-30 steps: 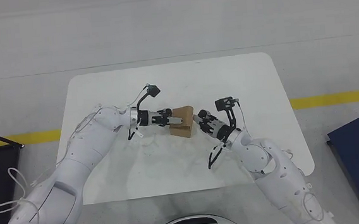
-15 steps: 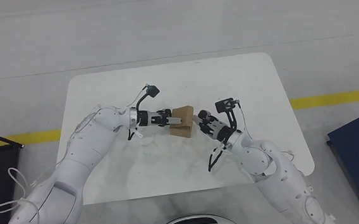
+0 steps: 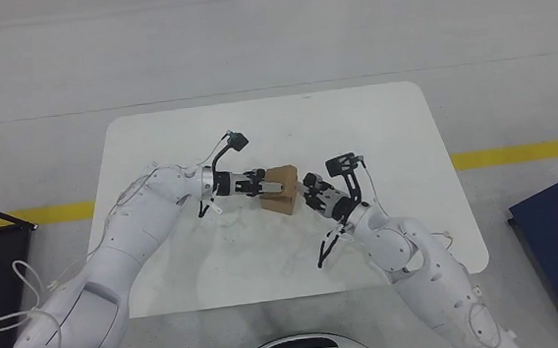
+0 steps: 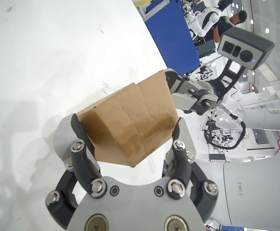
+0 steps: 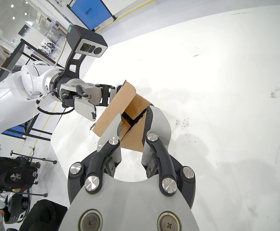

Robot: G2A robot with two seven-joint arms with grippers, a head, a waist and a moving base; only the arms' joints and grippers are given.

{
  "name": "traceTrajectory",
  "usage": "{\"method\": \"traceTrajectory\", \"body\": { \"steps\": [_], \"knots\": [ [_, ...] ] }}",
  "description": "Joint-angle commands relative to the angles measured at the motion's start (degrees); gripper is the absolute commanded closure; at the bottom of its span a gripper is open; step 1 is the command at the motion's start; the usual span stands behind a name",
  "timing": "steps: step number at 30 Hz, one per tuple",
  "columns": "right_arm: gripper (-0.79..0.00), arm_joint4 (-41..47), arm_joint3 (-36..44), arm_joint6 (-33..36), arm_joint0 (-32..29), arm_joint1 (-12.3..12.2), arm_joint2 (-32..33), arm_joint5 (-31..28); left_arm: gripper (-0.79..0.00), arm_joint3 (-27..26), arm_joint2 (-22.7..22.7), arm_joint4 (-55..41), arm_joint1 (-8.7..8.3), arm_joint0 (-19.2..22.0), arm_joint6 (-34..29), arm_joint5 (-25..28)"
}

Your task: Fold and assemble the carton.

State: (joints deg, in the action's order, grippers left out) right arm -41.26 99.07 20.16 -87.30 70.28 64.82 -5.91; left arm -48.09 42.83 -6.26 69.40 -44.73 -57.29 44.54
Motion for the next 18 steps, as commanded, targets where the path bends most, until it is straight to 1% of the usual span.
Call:
{"method": "traceTrajectory", "body": {
  "steps": [1, 4, 8, 18],
  "knots": [
    [-0.277, -0.2, -0.1, 0.6, 0.3, 0.0, -0.3, 0.3, -0.785, 0.0, 0.0, 0.1, 0.0, 0.0, 0.1, 0.0],
    [-0.292, -0.6, -0.2, 1.2, 0.6, 0.1, -0.6, 0.7, -0.785, -0.1, 0.0, 0.2, 0.0, -0.1, 0.1, -0.1],
    [-0.345, -0.7, -0.3, 1.6, 1.0, 0.1, -1.1, 1.0, -0.785, -0.2, 0.0, 0.3, 0.02, -0.1, 0.1, -0.1],
    [-0.342, -0.9, -1.1, 3.7, 2.0, 0.2, -1.7, 1.8, -0.785, -0.4, -0.5, 2.0, 0.28, 0.0, 0.7, -1.2]
  ]
}}
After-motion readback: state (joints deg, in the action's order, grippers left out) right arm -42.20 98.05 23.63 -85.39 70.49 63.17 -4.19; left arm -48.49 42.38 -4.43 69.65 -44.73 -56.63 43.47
